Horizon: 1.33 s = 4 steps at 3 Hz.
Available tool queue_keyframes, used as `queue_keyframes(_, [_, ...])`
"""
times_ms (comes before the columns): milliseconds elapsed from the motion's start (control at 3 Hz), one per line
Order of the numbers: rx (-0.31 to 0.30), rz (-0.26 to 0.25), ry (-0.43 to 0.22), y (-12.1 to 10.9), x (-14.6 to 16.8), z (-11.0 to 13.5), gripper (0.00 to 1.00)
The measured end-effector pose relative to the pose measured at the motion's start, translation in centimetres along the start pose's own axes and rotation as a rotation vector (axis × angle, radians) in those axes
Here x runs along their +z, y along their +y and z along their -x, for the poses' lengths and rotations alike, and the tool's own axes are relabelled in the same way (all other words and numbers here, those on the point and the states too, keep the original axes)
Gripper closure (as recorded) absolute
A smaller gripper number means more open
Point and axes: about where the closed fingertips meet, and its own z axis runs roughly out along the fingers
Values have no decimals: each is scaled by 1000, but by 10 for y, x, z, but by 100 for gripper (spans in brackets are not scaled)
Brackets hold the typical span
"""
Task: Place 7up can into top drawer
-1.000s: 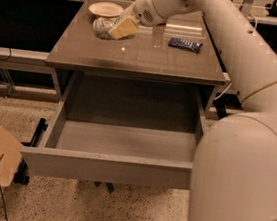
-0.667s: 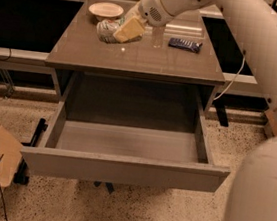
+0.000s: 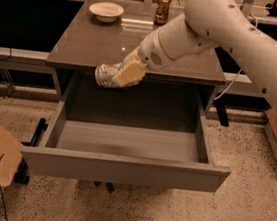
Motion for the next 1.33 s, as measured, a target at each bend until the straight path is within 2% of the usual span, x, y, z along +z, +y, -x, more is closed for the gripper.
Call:
queue_keyframes(333, [16, 27, 15, 11, 9, -14, 100])
queue_keyframes(667, [-5, 96, 34, 16, 31, -24, 100])
queue_keyframes(1000, [39, 157, 43, 30, 53, -60, 100])
queue_keyframes(1333, [82, 205, 57, 41, 80, -99, 83])
